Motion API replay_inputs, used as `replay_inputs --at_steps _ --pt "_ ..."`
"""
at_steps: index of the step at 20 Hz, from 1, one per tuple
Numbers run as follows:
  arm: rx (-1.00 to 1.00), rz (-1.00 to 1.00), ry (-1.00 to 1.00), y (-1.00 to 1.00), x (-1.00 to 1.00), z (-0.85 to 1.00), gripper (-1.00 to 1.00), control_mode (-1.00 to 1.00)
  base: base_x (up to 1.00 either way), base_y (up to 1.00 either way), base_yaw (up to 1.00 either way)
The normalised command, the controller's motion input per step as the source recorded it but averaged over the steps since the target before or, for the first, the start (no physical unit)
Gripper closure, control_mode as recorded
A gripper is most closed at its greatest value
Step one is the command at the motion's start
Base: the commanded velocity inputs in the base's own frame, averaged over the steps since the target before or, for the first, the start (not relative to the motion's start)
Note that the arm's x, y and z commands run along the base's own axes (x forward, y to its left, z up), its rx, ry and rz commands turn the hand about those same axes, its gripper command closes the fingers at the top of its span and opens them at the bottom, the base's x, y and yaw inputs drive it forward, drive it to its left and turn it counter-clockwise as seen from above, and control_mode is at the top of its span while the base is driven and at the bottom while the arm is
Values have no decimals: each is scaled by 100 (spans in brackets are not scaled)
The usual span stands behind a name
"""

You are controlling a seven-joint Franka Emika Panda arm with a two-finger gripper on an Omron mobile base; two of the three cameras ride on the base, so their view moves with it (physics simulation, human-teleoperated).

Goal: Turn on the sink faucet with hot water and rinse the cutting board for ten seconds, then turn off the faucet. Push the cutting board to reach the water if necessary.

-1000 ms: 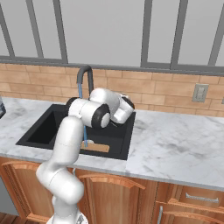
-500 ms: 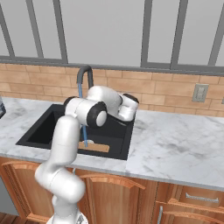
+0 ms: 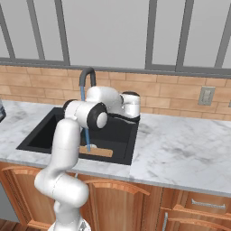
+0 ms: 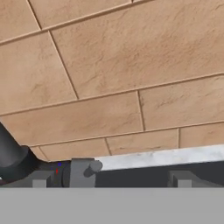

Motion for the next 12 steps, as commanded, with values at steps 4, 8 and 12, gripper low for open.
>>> replay_inputs --at_steps 4,8,12 --pt "9 6 3 0 0 0 -100 -100 0 0 0" --pt "9 7 0 -3 0 0 -100 -100 0 0 0" --pt "7 5 0 -24 0 0 -100 -100 0 0 0"
